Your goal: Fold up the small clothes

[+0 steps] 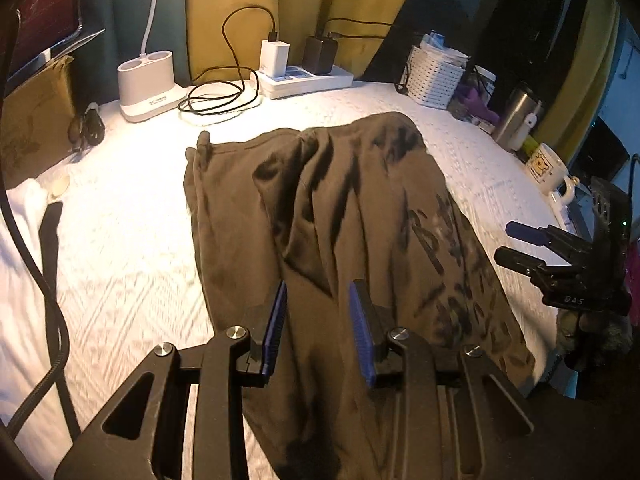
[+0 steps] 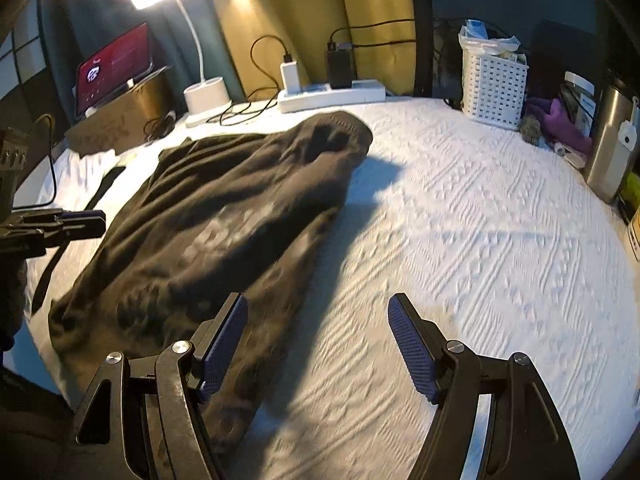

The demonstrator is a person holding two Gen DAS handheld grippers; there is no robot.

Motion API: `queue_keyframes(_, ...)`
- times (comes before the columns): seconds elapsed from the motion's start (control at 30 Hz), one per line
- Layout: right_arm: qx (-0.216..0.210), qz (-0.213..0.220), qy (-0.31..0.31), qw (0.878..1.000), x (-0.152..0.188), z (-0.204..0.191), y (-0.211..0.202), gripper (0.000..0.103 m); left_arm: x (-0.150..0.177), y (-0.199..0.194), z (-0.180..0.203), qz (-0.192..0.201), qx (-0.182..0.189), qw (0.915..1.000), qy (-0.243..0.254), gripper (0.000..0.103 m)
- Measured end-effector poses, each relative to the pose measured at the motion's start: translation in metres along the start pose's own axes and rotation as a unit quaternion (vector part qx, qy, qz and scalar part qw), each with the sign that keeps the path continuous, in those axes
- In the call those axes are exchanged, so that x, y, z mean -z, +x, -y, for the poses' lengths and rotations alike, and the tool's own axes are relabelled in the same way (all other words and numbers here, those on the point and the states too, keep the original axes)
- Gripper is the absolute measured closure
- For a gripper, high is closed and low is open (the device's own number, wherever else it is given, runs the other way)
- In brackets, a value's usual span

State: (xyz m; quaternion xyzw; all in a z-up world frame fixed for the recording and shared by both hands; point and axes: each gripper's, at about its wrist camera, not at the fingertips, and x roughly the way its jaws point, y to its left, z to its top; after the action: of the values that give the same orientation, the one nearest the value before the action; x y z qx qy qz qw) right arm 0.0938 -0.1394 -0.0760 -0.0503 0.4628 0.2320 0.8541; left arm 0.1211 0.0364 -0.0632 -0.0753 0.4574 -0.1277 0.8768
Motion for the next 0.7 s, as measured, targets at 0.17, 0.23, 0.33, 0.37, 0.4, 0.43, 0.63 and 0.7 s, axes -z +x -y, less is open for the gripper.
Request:
queue_keyframes(0.17, -0.004, 0.001, 0.001, 1.0, -0.015, 0.008, 0.01, 0.029, -0.015, 0.011, -0.006, 0.003, -0.005, 0.9999, -0.01, 0.062)
queue_keyframes(0.23, -0.006, -0.002, 0.002, 1.0, -0.019, 0.01, 0.016, 0.029, -0.02, 0.017, -0.008, 0.006, -0.011, 0.9998, -0.016, 0.051)
queue_keyframes(0.33, -0.008, -0.004, 0.003, 1.0, -0.024, 0.014, 0.023, 0.029, -0.029, 0.026, -0.01, 0.007, -0.011, 0.9997, -0.019, 0.051)
queue_keyframes(0.37, -0.008, -0.004, 0.003, 1.0, -0.025, 0.014, 0.025, 0.029, -0.032, 0.03, -0.011, 0.007, -0.009, 0.9997, -0.02, 0.051)
queue_keyframes(0.4, -0.008, -0.004, 0.003, 1.0, -0.027, 0.016, 0.027, 0.029, -0.036, 0.033, -0.013, 0.006, -0.007, 0.9997, -0.023, 0.051)
queue_keyframes(0.43, -0.009, -0.004, 0.003, 1.0, -0.03, 0.017, 0.029, 0.029, -0.04, 0.039, -0.014, 0.003, -0.005, 0.9996, -0.027, 0.051)
queue_keyframes(0.63, -0.008, -0.002, 0.004, 1.0, -0.039, 0.022, 0.036, 0.029, -0.055, 0.053, -0.018, 0.012, 0.023, 0.9993, -0.027, 0.058)
queue_keyframes(0.7, -0.007, -0.002, 0.006, 1.0, -0.04, 0.022, 0.037, 0.029, -0.058, 0.053, -0.018, 0.013, 0.024, 0.9995, -0.018, 0.09)
